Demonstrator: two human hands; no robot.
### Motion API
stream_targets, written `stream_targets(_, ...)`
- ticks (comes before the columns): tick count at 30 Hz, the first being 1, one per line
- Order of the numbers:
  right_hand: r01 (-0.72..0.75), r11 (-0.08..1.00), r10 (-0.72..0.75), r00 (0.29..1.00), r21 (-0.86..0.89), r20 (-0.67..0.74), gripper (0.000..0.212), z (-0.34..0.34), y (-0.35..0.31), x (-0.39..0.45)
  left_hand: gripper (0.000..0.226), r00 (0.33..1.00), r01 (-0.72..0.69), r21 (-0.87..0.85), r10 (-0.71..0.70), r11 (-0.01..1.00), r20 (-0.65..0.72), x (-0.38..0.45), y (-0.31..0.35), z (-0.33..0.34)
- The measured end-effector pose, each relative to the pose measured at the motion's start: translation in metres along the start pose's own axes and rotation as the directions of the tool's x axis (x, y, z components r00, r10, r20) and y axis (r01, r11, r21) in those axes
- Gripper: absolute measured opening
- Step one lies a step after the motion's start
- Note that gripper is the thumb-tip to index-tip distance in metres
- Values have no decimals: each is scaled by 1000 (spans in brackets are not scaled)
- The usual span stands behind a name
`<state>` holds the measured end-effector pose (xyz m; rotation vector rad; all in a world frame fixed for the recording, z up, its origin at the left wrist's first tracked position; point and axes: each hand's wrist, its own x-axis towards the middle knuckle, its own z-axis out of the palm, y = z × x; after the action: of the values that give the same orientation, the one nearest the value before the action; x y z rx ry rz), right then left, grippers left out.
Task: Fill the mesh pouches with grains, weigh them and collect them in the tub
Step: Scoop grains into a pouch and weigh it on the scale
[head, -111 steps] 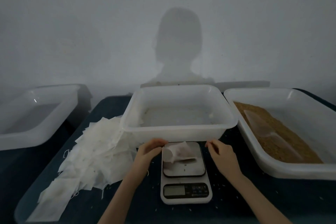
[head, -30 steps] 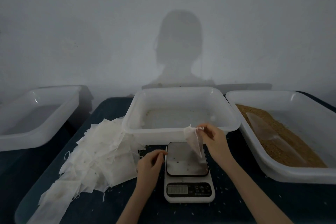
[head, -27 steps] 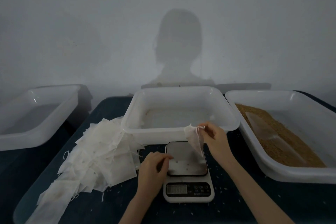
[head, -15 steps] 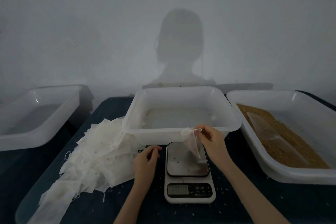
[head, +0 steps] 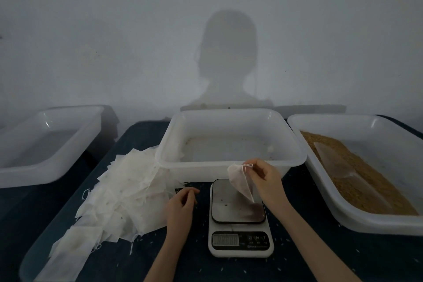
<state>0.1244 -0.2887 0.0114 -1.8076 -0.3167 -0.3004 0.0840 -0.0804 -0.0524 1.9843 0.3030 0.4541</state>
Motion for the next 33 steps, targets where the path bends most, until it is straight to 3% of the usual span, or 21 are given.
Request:
stream_targets(18,8,1000,-8,1000,-14,3,22,-3,-7,-1,29,1000,20,61,-21,998,16,1,-1,1)
stream_targets(23,152,972,-150,988,-177,20,17,-6,-5,0,29,999,21,73,-23,997,30,1,-1,1)
stream_targets(27,329,870,-295,944,-367,145,22,-1,2,-5,28,999,-3,83,1,997,33,0,0,0)
stream_targets(30,358,831,-203,907,-425,368,24,12,12,-15,26,999,-3,103,0,995,35,1,0,0)
stream_targets(33,313,876,-171,913,-367,370,29,18,16,-19,24,999,8,133,-13,991,34,0,0,0)
